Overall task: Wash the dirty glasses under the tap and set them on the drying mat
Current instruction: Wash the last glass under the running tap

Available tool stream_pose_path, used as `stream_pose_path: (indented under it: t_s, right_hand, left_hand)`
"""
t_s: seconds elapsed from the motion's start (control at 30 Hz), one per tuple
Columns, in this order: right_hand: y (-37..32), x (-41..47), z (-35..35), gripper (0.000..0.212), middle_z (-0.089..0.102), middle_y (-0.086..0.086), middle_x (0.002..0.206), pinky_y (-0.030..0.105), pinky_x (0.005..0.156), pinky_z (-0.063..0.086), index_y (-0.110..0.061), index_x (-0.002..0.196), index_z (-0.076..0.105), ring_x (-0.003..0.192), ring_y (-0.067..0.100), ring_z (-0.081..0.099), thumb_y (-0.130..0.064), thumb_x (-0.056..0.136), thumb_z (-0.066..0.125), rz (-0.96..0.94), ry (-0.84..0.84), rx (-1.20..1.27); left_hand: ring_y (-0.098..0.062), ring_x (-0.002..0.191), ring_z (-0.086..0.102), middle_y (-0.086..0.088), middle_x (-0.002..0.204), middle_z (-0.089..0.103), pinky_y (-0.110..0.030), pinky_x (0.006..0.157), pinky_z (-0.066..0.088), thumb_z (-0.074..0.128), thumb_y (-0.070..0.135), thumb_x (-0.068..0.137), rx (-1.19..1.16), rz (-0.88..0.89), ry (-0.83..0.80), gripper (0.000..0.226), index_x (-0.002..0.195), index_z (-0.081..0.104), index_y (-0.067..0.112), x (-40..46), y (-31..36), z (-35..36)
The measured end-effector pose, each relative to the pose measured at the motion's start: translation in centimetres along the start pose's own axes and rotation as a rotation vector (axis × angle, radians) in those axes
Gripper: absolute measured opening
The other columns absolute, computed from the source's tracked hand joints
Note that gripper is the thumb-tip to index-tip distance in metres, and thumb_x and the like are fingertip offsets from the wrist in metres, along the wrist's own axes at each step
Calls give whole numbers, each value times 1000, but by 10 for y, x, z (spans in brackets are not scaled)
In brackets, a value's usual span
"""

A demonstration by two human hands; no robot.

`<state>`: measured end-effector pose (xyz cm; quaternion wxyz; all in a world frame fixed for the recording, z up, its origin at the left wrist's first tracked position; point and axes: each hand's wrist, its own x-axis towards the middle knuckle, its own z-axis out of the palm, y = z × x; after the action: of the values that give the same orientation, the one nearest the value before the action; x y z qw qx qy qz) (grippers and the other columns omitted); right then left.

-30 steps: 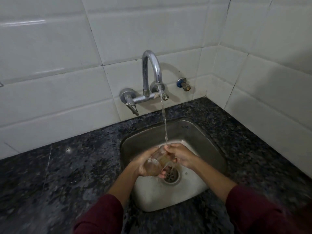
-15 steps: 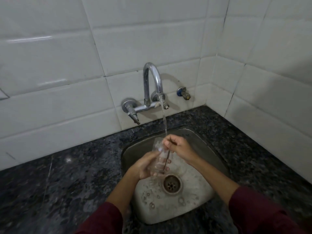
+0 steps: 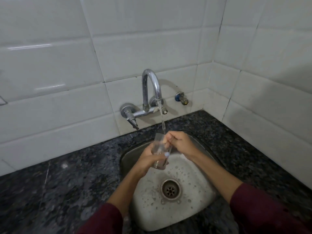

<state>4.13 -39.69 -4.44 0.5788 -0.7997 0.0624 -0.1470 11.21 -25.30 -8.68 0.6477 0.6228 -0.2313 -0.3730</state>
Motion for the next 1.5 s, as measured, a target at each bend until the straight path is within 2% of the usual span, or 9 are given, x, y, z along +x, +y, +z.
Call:
stream_pose_path:
  t_s: [0.13, 0.43, 0.53, 0.73, 0.93, 1.1, 1.2, 1.33, 1.5]
  right_hand:
    - [-2, -1, -2, 30, 58, 7, 64, 8, 53, 38, -8, 75, 60, 50, -4, 52, -7, 97, 41, 10, -45, 99]
    - [-3, 8, 10, 24, 66, 1, 68, 8, 63, 43, -4, 81, 67, 61, 1, 58, -11, 94, 48, 79, 79, -342]
    - [-6, 10, 5, 28, 64, -4, 61, 12, 65, 44, -9, 77, 67, 58, -3, 59, -13, 96, 46, 84, 80, -196]
    - [-7, 3, -9, 32, 62, -3, 61, 15, 49, 33, -14, 75, 64, 54, 3, 51, -8, 97, 41, 19, -71, 122]
    - [-11, 11, -2, 33, 63, 0, 60, 10, 60, 44, -13, 70, 66, 52, -5, 57, -4, 94, 45, 69, -15, -202]
    - [-16, 15, 7, 27, 64, -5, 61, 16, 68, 46, -4, 76, 68, 65, 8, 62, -2, 89, 45, 112, 51, -290]
    - [-17, 14, 1, 30, 65, 1, 62, 12, 65, 47, -9, 74, 68, 60, 3, 62, -4, 93, 45, 94, 31, -168]
    - [-15, 8, -7, 34, 61, -1, 58, 14, 49, 38, -12, 70, 62, 52, 5, 53, -6, 97, 41, 62, -63, 167]
    - [-14, 12, -1, 35, 60, 2, 62, 8, 55, 40, -15, 70, 61, 53, -2, 54, -6, 97, 41, 53, -22, 31]
  left_hand:
    - [-30, 65, 68, -14, 92, 69, -38, 58, 58, 82, 21, 58, -233, -132, -161, 69, 121, 53, 14, -3, 2, -3]
    - [-9, 80, 66, 3, 103, 65, -21, 59, 57, 78, 23, 64, 410, 120, 384, 75, 129, 43, 32, -1, -7, 21]
    - [-10, 90, 65, 3, 112, 62, -28, 64, 58, 82, 32, 59, 355, 118, 257, 80, 129, 42, 32, 1, -3, 17]
    - [-33, 73, 69, -19, 101, 67, -46, 65, 59, 90, 30, 54, -344, -122, -244, 89, 129, 47, 11, -3, 3, -3]
    - [-26, 77, 68, -8, 98, 67, -37, 63, 58, 81, 17, 60, -120, 7, 91, 67, 121, 51, 21, -2, -5, 14]
    - [0, 80, 61, 8, 108, 62, -8, 55, 49, 83, 23, 65, 373, 193, 369, 75, 128, 43, 29, 1, -5, 22]
    - [-3, 92, 62, 8, 115, 60, -11, 65, 52, 86, 34, 57, 306, 184, 235, 84, 129, 42, 31, 3, -2, 13]
    - [-32, 80, 68, -14, 103, 66, -46, 71, 58, 91, 30, 48, -295, -23, -180, 81, 118, 54, 14, 3, 10, -5]
    - [-28, 73, 66, -12, 99, 62, -41, 63, 57, 78, 9, 59, -217, 9, -32, 64, 117, 52, 16, 2, 13, 6]
